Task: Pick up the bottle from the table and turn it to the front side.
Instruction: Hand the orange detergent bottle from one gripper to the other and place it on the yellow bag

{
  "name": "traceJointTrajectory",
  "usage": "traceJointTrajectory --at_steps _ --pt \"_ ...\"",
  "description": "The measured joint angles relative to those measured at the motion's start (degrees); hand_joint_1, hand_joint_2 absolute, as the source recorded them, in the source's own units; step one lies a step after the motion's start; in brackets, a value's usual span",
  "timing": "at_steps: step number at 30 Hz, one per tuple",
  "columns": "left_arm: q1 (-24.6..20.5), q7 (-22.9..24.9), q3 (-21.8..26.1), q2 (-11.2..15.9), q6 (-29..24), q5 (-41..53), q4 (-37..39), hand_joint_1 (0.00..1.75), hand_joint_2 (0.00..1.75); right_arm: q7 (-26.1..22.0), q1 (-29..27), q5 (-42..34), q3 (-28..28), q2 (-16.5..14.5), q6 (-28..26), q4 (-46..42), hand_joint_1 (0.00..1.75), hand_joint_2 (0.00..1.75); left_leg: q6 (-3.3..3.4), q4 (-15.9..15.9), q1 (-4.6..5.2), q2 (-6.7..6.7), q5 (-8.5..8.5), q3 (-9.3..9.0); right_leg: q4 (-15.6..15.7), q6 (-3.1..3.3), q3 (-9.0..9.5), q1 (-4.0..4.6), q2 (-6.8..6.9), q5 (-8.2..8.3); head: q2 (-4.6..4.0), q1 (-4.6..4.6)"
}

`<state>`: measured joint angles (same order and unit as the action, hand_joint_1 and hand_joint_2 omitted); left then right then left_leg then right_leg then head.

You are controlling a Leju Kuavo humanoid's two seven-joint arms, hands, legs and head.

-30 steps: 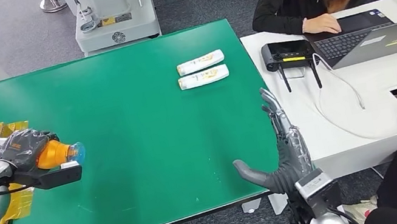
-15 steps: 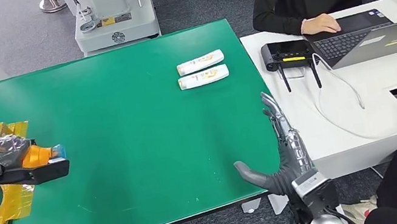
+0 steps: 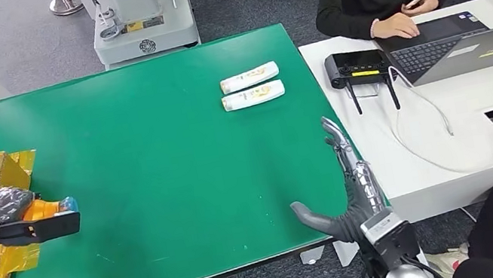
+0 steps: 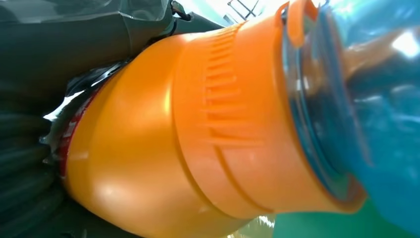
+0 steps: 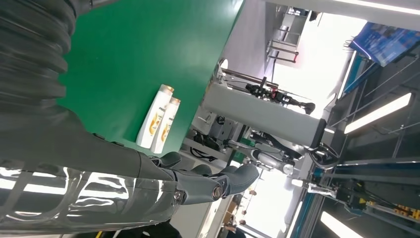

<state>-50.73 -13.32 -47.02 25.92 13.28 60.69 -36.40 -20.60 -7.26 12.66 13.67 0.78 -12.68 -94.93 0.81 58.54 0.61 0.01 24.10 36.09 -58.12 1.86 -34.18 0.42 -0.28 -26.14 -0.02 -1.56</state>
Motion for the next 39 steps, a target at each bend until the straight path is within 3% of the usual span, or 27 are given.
traceJointTrajectory --at_steps 7,17,27,33,39 --pt "0.85 -1.9 -0.72 -0.59 -0.43 -1.74 3.49 1.75 1.75 -0.01 0.02 0.23 -0.1 -0.16 0.33 0.17 0.0 1.75 0.0 0.0 0.0 0.01 0.0 0.0 0.0 0.0 -0.01 0.0 -0.01 0.0 0.0 0.0" --pt "0.98 -3.65 -1.7 -3.98 0.01 -3.83 9.39 1.75 1.75 0.37 0.26 -0.05 0.15 -0.19 0.77 0.88 0.0 1.75 0.0 0.0 0.01 0.0 0.0 0.01 0.0 0.0 -0.01 0.0 0.01 0.0 0.0 -0.01" --pt "0.84 -4.21 -1.74 -5.55 0.51 -5.52 11.99 1.75 1.75 0.38 0.45 -0.68 0.38 -0.19 0.77 1.36 0.0 1.75 0.0 0.0 0.01 -0.02 0.0 0.0 0.0 0.0 0.01 0.0 0.04 0.0 0.0 0.0" --pt "0.47 -1.88 -1.72 -7.86 -1.79 -7.51 15.23 1.75 1.75 0.42 1.51 -1.97 2.05 -0.18 0.01 2.76 0.0 1.75 0.0 -0.04 0.05 -0.35 0.0 -0.29 0.01 -0.03 0.4 -0.03 0.35 -0.13 0.0 0.01" --pt "0.35 0.17 -1.72 -8.4 -2.71 -7.02 17.23 1.75 1.75 0.63 1.72 -3.06 3.23 -0.16 -1.28 3.8 0.0 1.75 -0.01 -0.08 0.05 -0.52 0.0 -0.57 0.0 -0.03 0.7 -0.04 0.48 -0.19 0.0 0.02"
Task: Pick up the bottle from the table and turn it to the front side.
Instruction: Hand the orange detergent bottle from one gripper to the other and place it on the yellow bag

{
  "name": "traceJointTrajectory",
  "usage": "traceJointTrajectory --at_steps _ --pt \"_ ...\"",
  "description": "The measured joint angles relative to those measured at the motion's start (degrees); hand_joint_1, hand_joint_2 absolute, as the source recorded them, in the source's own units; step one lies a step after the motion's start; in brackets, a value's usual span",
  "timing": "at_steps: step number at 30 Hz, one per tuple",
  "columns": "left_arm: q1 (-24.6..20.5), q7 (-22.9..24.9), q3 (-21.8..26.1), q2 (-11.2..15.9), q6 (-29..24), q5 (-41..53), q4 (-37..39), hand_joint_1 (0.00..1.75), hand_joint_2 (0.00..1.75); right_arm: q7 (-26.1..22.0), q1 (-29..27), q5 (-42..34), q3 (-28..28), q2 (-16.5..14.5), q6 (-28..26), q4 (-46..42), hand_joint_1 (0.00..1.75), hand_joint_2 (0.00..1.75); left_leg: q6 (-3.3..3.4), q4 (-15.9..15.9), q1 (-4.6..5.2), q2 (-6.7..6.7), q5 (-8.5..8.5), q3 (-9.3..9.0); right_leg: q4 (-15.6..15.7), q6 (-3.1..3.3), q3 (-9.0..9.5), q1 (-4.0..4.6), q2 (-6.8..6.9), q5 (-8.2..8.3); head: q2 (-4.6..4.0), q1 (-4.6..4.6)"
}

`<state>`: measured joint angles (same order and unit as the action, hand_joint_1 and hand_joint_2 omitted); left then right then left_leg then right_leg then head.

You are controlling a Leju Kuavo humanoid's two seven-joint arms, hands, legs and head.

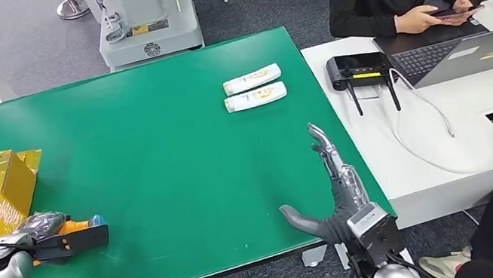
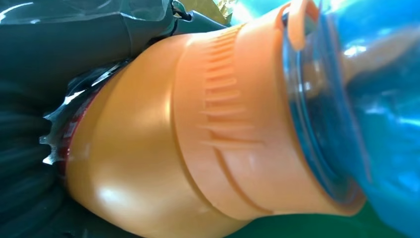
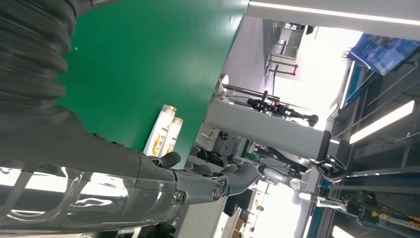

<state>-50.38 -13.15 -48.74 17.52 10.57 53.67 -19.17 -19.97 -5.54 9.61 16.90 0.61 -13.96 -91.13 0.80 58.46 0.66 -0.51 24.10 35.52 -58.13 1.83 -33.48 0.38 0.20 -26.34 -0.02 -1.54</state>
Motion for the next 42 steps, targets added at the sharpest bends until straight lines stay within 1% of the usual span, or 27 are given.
traceJointTrajectory --at_steps 6,9,12,16,19,22,26,30,42 --pt "0.01 0.39 0.0 -0.01 -0.59 0.41 0.67 1.75 1.75 0.08 0.03 -0.22 0.64 0.0 -0.01 0.58 0.0 1.75 -0.02 -0.01 0.0 0.02 -0.01 -0.17 -0.02 0.03 0.15 0.0 -0.02 0.02 0.0 -0.01" --pt "0.33 1.55 0.0 0.01 -2.98 1.25 0.96 1.75 1.75 0.1 0.19 -0.74 0.89 0.0 -0.01 1.13 0.0 1.75 -0.02 -0.09 0.03 0.0 -0.01 -0.29 -0.01 0.05 0.25 -0.02 0.0 -0.01 0.0 -0.02" --pt "1.38 3.08 0.0 0.03 -8.19 1.95 1.06 1.75 1.75 0.1 0.46 -0.84 1.14 0.0 0.03 1.92 0.0 1.75 -0.03 -0.21 0.15 -0.03 0.0 -0.46 0.0 0.05 0.37 -0.09 0.03 -0.07 0.0 -0.01" --pt "3.84 4.29 0.04 0.27 -19.49 3.14 1.1 1.75 1.75 -0.08 0.75 -0.93 1.37 0.0 0.34 3.05 0.0 1.75 -0.08 -0.36 0.23 -0.11 -0.06 -0.57 0.0 0.11 0.41 -0.11 0.1 -0.03 0.0 0.01" --pt "5.5 3.99 0.15 0.36 -25.67 3.98 1.16 1.75 1.75 -0.5 1.29 -1.06 1.7 0.0 0.95 4.2 0.0 1.75 -0.18 -0.45 0.23 -0.25 -0.18 -0.59 0.0 0.19 0.4 -0.11 0.27 0.02 0.0 0.01" --pt "6.45 3.41 0.22 0.36 -28.56 4.76 1.19 1.75 1.75 -0.85 2.07 -1.1 2.06 0.0 1.37 5.56 0.0 1.75 -0.29 -0.52 0.23 -0.34 -0.32 -0.6 -0.01 0.26 0.4 -0.1 0.37 0.06 0.0 0.01" --pt "6.84 2.82 0.3 0.34 -29.76 5.25 1.41 1.73 1.75 -1.28 2.99 -1.15 2.28 0.0 1.43 6.98 0.0 1.75 -0.44 -0.59 0.23 -0.37 -0.43 -0.64 -0.02 0.31 0.4 -0.1 0.4 0.09 0.0 0.01" --pt "6.99 1.34 0.31 0.25 -31.09 6.33 1.52 0.0 1.75 -2.03 4.15 -1.8 2.45 0.0 1.98 8.68 0.0 1.75 -0.46 -0.59 0.22 -0.37 -0.45 -0.65 -0.02 0.31 0.38 -0.1 0.4 0.1 0.0 0.01" --pt "6.6 0.16 1.08 -0.5 -30.33 5.31 1.57 0.0 1.75 -2.96 4.79 -2.07 2.59 0.0 2.15 11.19 0.0 1.75 -0.44 -0.6 0.22 -0.38 -0.43 -0.62 -0.02 0.31 0.35 -0.14 0.4 0.09 0.0 0.01"
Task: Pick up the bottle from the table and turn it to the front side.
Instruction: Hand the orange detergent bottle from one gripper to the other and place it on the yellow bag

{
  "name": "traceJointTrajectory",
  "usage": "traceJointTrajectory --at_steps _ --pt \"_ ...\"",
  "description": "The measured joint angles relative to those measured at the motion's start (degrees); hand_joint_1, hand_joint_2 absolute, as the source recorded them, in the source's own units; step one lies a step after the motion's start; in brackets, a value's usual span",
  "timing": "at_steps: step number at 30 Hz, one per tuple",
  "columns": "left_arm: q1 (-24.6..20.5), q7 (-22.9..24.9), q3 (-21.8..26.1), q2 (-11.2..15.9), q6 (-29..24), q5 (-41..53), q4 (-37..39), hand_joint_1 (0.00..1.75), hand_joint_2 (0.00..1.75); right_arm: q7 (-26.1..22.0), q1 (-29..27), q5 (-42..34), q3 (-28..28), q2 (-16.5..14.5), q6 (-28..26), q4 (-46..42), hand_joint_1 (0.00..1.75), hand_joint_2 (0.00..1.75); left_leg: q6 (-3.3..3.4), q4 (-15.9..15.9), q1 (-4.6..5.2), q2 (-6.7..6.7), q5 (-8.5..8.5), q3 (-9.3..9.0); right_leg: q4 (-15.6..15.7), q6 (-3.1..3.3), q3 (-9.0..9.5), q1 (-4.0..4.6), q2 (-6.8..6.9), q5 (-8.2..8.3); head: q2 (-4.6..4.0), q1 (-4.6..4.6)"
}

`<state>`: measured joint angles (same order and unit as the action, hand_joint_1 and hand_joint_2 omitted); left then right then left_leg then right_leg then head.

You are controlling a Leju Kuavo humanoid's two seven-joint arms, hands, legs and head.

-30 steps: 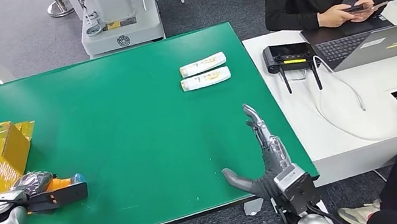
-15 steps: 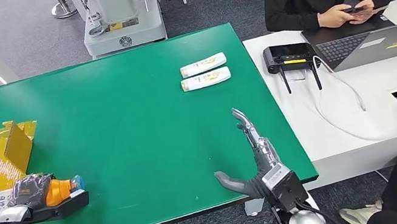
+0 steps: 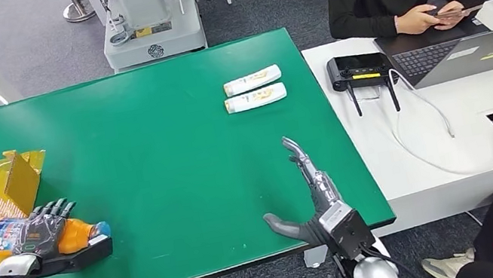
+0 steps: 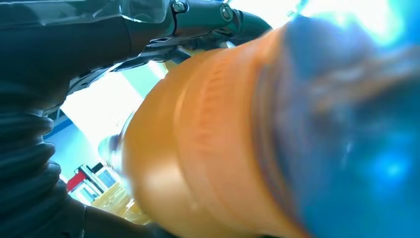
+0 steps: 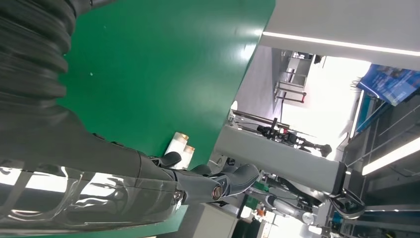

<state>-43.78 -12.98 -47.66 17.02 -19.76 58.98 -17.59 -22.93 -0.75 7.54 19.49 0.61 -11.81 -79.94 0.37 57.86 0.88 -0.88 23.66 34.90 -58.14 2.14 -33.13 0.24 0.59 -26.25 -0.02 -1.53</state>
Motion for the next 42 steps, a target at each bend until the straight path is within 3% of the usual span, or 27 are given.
traceJointTrajectory --at_steps 4,13,16,21,25,32,42 --pt "-0.04 -0.96 1.03 -0.02 -0.01 -0.49 0.02 0.0 0.0 -0.4 0.33 -0.14 0.39 0.0 0.15 0.47 0.0 1.75 0.01 0.0 0.0 0.0 0.0 0.01 0.0 -0.01 -0.02 -0.02 0.0 -0.01 0.0 0.0" --pt "0.1 -0.29 3.78 -0.73 1.5 -2.43 0.08 0.0 0.0 -0.51 1.21 -0.87 1.02 0.22 0.96 1.33 0.0 1.75 0.07 0.01 0.0 -0.03 0.05 0.05 0.01 -0.06 -0.02 -0.05 0.04 -0.04 0.0 0.0" --pt "0.08 -1.67 6.66 -1.54 8.67 -9.22 0.08 0.0 0.0 -0.55 1.33 -0.45 1.04 0.24 1.27 1.95 0.0 1.75 0.09 0.03 0.01 -0.03 0.06 0.05 0.01 -0.06 -0.01 -0.06 0.05 -0.04 0.0 -0.02" --pt "-1.48 -7.51 17.25 -3.34 26.5 -25.59 0.06 0.0 0.0 -0.21 1.15 1.21 1.03 0.14 1.8 2.38 0.0 1.75 0.25 -0.02 0.16 -0.01 0.26 -0.34 0.01 -0.11 0.33 -0.23 0.04 -0.18 0.0 0.03" --pt "-1.26 -10.23 24.53 -5.08 33.56 -31.63 0.01 0.0 0.0 0.24 0.67 1.7 1.02 0.11 2.11 2.32 0.0 1.75 0.24 -0.04 0.17 0.06 0.38 -0.55 0.01 -0.11 0.53 -0.25 -0.07 -0.28 0.0 0.0" --pt "-0.81 -10.5 30.04 -6.62 34.77 -32.29 0.0 0.0 0.0 0.33 0.11 2.21 1.02 0.11 2.15 2.26 0.0 1.75 0.2 -0.04 0.16 0.26 0.5 -0.69 0.01 -0.09 0.58 -0.24 -0.32 -0.3 0.0 0.02" --pt "-0.35 -11.53 31.07 -7.67 34.04 -31.34 -0.11 0.0 0.0 1.83 0.01 2.86 1.0 -0.33 2.94 1.63 0.0 1.75 0.19 -0.05 0.16 0.26 0.53 -0.7 0.01 -0.05 0.58 -0.23 -0.31 -0.36 0.0 0.01"
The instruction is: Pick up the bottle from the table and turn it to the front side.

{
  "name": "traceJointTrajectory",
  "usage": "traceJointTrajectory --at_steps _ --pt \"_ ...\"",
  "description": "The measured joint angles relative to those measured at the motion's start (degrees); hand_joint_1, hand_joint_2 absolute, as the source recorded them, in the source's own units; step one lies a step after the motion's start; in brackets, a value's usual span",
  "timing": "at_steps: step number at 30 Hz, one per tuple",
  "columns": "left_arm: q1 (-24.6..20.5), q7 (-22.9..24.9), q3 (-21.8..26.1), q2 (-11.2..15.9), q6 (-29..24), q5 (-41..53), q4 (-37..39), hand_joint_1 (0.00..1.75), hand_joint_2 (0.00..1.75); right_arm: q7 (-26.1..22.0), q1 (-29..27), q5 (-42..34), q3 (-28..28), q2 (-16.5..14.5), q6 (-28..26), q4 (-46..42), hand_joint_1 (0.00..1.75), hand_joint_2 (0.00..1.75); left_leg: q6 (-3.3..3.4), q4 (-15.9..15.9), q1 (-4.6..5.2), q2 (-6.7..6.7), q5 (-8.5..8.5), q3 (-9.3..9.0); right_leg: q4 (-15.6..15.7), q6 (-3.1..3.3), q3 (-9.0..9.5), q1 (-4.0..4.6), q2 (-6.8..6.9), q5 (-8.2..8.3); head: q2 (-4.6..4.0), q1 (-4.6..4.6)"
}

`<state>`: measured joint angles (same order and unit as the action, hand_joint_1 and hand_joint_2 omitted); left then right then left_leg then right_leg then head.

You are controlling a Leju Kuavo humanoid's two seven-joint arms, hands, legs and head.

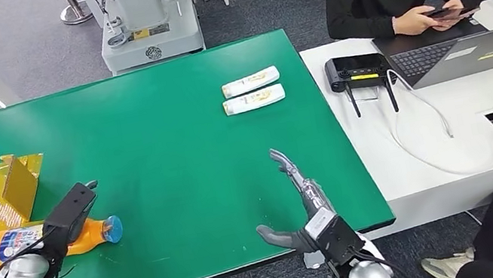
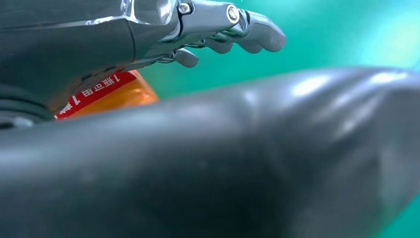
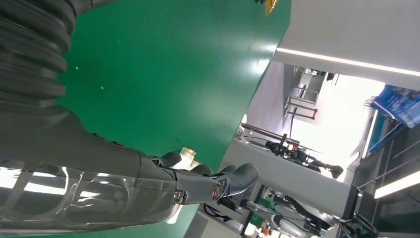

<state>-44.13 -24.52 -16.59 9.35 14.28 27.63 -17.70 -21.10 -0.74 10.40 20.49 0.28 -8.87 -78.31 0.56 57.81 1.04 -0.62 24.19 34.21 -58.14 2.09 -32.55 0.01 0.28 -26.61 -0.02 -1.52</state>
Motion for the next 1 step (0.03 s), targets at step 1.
traceJointTrajectory --at_steps 1 --pt "0.04 -0.02 0.0 -0.04 -0.21 0.09 -0.01 0.0 0.0 0.05 0.0 0.1 -0.01 -0.04 0.07 -0.05 0.0 1.75 0.0 0.0 0.0 0.0 0.01 0.0 0.0 0.0 0.0 0.0 0.0 0.0 0.0 0.0"
